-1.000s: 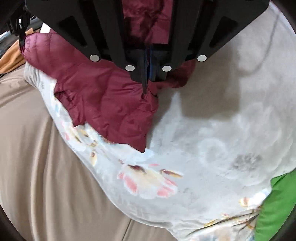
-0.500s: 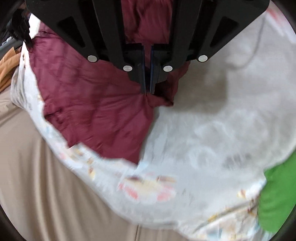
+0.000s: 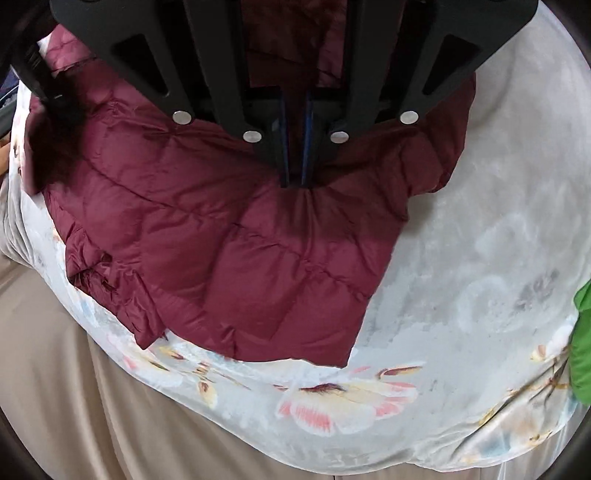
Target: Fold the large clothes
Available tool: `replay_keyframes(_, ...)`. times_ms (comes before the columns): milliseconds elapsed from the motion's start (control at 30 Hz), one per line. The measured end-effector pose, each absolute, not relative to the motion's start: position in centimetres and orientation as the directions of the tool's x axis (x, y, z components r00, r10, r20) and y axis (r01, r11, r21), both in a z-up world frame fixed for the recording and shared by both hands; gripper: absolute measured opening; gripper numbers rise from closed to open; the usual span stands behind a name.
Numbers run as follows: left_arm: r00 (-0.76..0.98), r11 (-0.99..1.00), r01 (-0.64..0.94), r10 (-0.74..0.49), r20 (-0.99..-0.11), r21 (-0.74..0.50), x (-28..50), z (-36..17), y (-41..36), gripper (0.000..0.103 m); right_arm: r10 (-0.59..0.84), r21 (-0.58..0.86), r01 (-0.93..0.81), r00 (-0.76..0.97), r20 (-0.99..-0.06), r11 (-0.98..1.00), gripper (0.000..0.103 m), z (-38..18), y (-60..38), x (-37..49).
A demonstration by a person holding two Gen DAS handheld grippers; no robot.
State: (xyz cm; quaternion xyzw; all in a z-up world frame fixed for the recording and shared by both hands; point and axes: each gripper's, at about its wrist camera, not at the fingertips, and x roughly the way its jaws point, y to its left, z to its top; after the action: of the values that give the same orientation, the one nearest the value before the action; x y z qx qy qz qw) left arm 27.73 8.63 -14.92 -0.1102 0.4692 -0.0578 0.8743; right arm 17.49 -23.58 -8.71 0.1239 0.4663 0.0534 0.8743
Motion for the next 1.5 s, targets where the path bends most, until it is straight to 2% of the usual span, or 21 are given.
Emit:
replay_keyframes(100,0.561,0.972,0.027,-0.209,-0.801,-0.234,27.6,-15.4,9.0,0.004,0.109,0.288,0.226,0.579,-0.808,0.931,0.0,-9.6,-31.7,15.0)
replay_keyframes(167,0.564,0.976,0.035,-0.196,-0.802,-0.214,27.5,-15.4,8.9,0.004,0.065,0.354,0.383,0.596,-0.8,0.853,0.0,-9.8,-37.8,12.5)
replay_keyframes(200,0.567,0.978,0.034,-0.187,-0.802,-0.204,27.4,-15.4,8.8,0.004,-0.033,0.299,0.482,0.567,-0.823,0.823,0.001,-9.5,-39.2,11.5)
replay_keyframes(233,0.568,0.979,0.031,-0.183,-0.803,-0.202,27.3,-15.3,8.8,0.004,-0.113,0.273,0.561,0.558,-0.822,0.782,0.009,-8.7,-40.7,10.2)
replay_keyframes(267,0.567,0.98,0.03,-0.18,-0.804,-0.198,27.3,-15.3,8.7,0.004,-0.118,0.32,0.577,0.596,-0.795,0.752,0.009,-7.7,-41.6,9.0)
replay_keyframes(333,0.571,0.982,0.035,-0.171,-0.803,-0.185,27.4,-15.5,8.5,0.004,-0.095,0.385,0.545,0.658,-0.747,0.745,0.009,-5.9,-41.0,8.2)
replay_keyframes(400,0.579,0.985,0.038,-0.159,-0.8,-0.169,27.3,-15.7,8.3,0.004,0.0,0.424,0.436,0.697,-0.717,0.794,0.009,-4.9,-38.3,9.3)
replay_keyframes(533,0.588,0.988,0.035,-0.142,-0.797,-0.15,27.1,-15.8,8.1,0.004,0.167,0.396,0.218,0.654,-0.738,0.892,0.009,-6.2,-31.7,13.7)
replay_keyframes(600,0.589,0.988,0.037,-0.145,-0.795,-0.153,27.1,-15.8,8.2,0.004,0.141,0.343,0.224,0.615,-0.775,0.912,0.007,-8.2,-31.2,15.0)
replay_keyframes(633,0.588,0.986,0.047,-0.158,-0.793,-0.161,27.1,-15.8,8.5,0.004,0.133,0.347,0.26,0.596,-0.792,0.901,0.0,-9.6,-32.1,15.1)
replay_keyframes(733,0.586,0.983,0.068,-0.177,-0.79,-0.17,27.1,-15.8,8.9,0.003,0.141,0.441,0.356,0.625,-0.768,0.824,0.0,-11.1,-36.6,12.6)
replay_keyframes(800,0.582,0.987,0.055,-0.152,-0.799,-0.149,27.1,-14.9,9.4,0.003,0.01,0.375,0.479,0.606,-0.795,0.793,0.0,-10.0,-38.8,10.8)
replay_keyframes(833,0.587,0.987,0.049,-0.154,-0.795,-0.155,27.0,-14.2,9.6,0.003,-0.033,0.351,0.508,0.602,-0.798,0.787,0.011,-9.2,-39.3,10.3)
replay_keyframes(900,0.629,0.975,0.065,-0.204,-0.75,-0.211,27.1,-11.8,10.0,0.003,-0.012,0.38,0.459,0.65,-0.76,0.803,0.011,-6.9,-39.0,11.1)
replay_keyframes(1000,0.649,0.962,0.105,-0.257,-0.716,-0.251,29.5,-9.4,8.6,0.004,0.099,0.421,0.314,0.691,-0.716,0.851,0.01,-4.7,-35.7,15.4)
replay_keyframes(1100,0.638,0.952,0.133,-0.294,-0.712,-0.274,32.7,-9.1,6.4,0.004,0.288,0.511,0.141,0.687,-0.668,0.848,0.008,-4.4,-30.6,21.6)
replay_keyframes(1167,0.621,0.957,0.129,-0.283,-0.731,-0.262,34.9,-10.1,4.8,0.005,0.342,0.51,0.083,0.649,-0.68,0.856,0.007,-5.2,-27.3,25.4)
replay_keyframes(1300,0.543,0.96,0.09,-0.269,-0.795,-0.263,37.6,-14.1,3.9,0.006,0.384,0.474,0.023,0.555,-0.738,0.88,0.006,-7.9,-22.3,30.3)
replay_keyframes(1400,0.568,0.96,0.092,-0.27,-0.778,-0.265,37.5,-15.5,4.6,0.005,0.356,0.429,0.024,0.514,-0.78,0.903,0.005,-10.5,-20.5,32.5)
replay_keyframes(1433,0.579,0.959,0.102,-0.272,-0.768,-0.263,37.3,-15.7,4.6,0.005,0.35,0.424,0.032,0.511,-0.785,0.905,0.0,-11.1,-20.5,32.8)
replay_keyframes(1500,0.595,0.96,0.118,-0.274,-0.755,-0.255,37.1,-16.0,4.5,0.005,0.354,0.461,0.075,0.537,-0.766,0.884,0.0,-12.1,-21.6,33.4)
